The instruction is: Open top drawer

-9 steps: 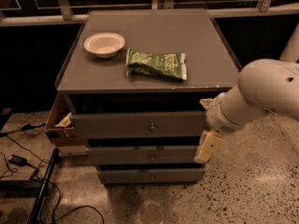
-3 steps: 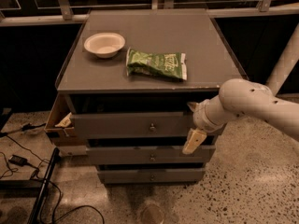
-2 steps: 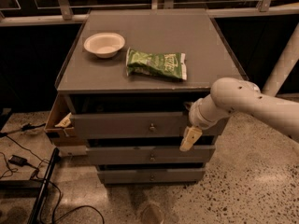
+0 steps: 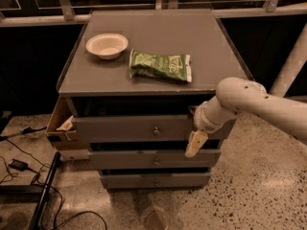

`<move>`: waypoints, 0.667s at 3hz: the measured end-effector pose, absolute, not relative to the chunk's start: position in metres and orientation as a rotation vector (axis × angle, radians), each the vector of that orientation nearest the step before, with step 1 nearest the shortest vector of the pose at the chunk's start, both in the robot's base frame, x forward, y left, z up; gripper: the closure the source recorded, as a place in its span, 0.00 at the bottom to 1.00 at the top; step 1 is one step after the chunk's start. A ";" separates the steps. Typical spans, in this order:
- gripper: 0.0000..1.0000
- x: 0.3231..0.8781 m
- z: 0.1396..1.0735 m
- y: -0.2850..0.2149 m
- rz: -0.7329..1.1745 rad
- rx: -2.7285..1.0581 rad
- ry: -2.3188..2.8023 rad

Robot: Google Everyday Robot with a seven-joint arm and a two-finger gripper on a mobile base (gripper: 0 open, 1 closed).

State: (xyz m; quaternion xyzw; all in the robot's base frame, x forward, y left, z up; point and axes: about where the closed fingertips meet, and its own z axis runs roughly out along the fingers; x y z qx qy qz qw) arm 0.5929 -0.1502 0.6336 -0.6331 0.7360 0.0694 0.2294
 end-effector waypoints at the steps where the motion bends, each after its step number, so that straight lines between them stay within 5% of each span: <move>1: 0.00 0.579 0.631 -0.151 0.292 -1.775 2.070; 2: 0.00 0.561 0.635 -0.154 0.388 -1.807 2.107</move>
Offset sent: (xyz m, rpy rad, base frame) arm -0.0545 -0.0096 0.0104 0.0288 0.2793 0.0570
